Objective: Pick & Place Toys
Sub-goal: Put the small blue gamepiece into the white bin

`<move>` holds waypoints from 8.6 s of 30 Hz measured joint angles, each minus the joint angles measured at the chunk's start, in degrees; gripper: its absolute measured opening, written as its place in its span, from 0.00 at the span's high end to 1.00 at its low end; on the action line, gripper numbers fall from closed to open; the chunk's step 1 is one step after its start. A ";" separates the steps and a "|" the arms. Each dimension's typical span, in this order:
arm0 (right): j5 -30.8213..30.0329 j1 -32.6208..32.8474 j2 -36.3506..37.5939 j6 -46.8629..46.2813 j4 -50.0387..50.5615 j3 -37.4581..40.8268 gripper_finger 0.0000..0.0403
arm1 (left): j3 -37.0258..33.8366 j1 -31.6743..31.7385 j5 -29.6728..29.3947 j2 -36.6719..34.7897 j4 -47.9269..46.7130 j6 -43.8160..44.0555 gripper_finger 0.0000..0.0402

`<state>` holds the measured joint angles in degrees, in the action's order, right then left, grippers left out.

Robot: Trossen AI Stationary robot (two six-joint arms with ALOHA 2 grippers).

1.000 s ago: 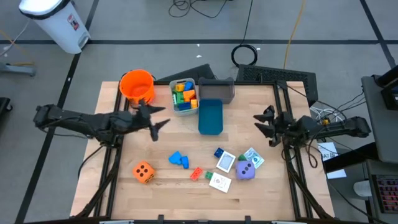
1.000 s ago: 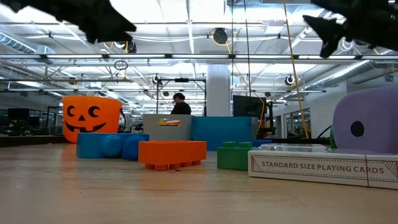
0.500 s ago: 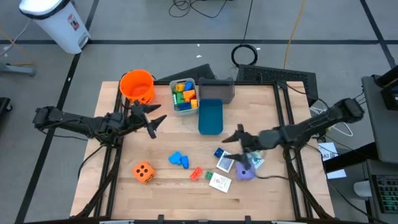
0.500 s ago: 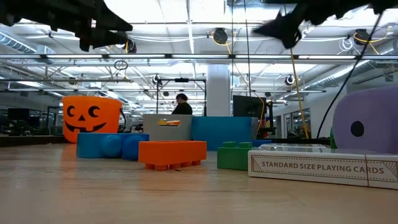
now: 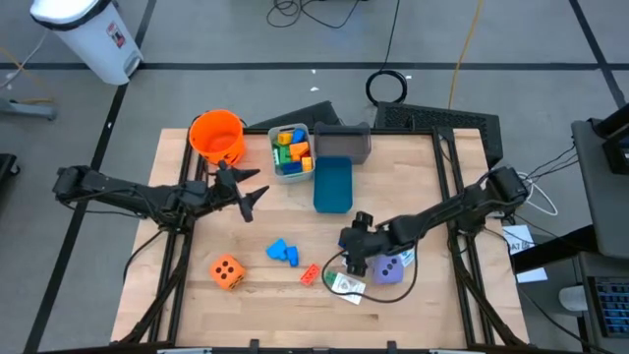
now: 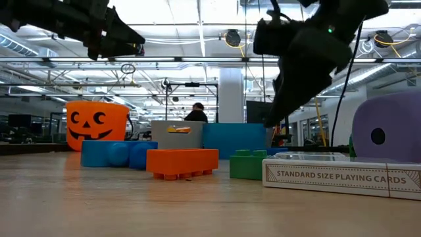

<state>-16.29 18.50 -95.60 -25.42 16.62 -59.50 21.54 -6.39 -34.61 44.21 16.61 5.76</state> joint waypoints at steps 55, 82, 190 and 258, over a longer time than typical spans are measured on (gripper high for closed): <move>6.10 -8.58 15.73 25.41 -20.19 5.12 0.70 | 0.02 0.01 1.07 1.45 3.64 6.21 0.30; 20.05 -15.06 17.41 24.20 -50.10 20.89 0.70 | 23.21 -0.17 24.74 48.53 26.46 -9.96 0.30; 19.08 -11.80 17.54 23.11 -53.60 22.38 0.30 | 30.55 -4.90 18.68 51.40 -36.31 47.55 0.31; 19.08 -11.81 17.56 23.28 -53.63 22.36 0.30 | 30.59 1.63 30.55 54.61 -33.91 -34.49 0.14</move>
<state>2.79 6.69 -78.04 -2.13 -37.00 -37.15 52.13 -4.77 -4.07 98.81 -17.30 -28.73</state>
